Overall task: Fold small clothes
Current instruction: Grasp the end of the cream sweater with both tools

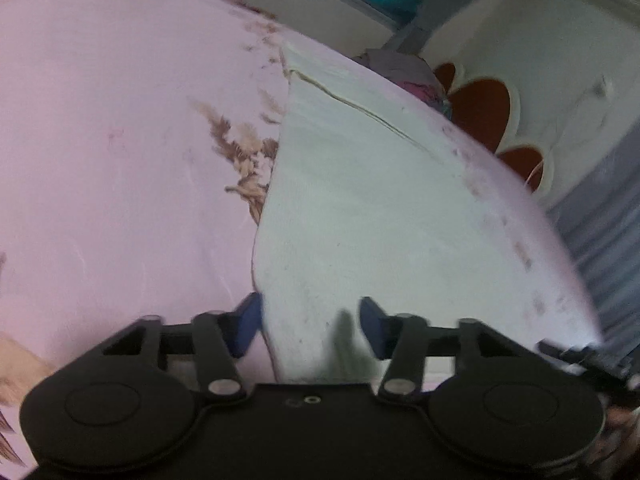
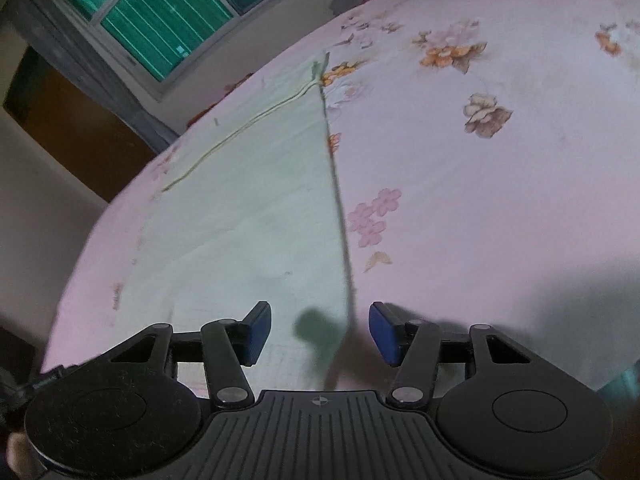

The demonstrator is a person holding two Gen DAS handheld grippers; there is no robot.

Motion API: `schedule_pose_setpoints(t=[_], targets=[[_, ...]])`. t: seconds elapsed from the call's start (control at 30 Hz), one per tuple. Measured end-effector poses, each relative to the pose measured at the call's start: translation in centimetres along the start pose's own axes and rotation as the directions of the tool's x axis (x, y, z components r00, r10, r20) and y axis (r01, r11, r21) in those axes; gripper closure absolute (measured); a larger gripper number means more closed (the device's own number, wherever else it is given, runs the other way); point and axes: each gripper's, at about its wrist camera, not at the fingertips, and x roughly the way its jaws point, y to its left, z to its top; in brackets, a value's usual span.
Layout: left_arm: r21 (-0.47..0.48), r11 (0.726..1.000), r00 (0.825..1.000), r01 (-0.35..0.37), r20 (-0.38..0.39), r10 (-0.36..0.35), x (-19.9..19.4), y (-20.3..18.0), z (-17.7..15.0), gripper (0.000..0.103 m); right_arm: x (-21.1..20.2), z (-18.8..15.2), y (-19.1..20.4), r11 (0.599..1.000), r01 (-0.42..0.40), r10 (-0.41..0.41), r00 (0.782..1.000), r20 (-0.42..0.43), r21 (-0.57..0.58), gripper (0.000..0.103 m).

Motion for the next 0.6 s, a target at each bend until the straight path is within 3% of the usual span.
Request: schedule_pose_setpoints(t=[0.07, 0.13, 0.23, 0.47, 0.53, 0.6], targets=[[-0.072, 0.996, 0.999, 0.043, 0.003, -0.043, 0.2, 0.6, -0.1, 0.060, 0.6, 0.2, -0.2, 1.000, -0.023, 0.023, 1.000, -0.003, 0.011, 0.055], [-0.082, 0.995, 0.998, 0.056, -0.003, -0.056, 0.8, 0.7, 0.2, 0.060, 1.3, 0.8, -0.5, 0.999, -0.030, 0.030, 1.000, -0.001, 0.025, 0.062], [-0.076, 0.994, 0.997, 0.073, -0.006, -0.073, 1.5, 0.6, 0.4, 0.060, 1.8, 1.6, -1.5, 0.991, -0.081, 0.082, 0.997, -0.002, 0.105, 0.063], [-0.079, 0.995, 0.998, 0.057, 0.004, -0.057, 1.4, 0.6, -0.3, 0.067, 1.3, 0.1, -1.9, 0.977, -0.167, 0.175, 0.983, -0.049, 0.133, 0.066], [-0.076, 0.996, 0.998, 0.056, 0.001, -0.056, 1.7, 0.6, -0.1, 0.067, 1.4, -0.2, -1.9, 0.975, -0.179, 0.188, 0.980, -0.061, 0.130, 0.076], [-0.076, 0.995, 0.998, 0.057, 0.004, -0.057, 1.9, 0.5, 0.0, 0.074, 1.7, 0.0, -2.2, 0.972, -0.186, 0.196, 0.979, -0.059, 0.145, 0.083]])
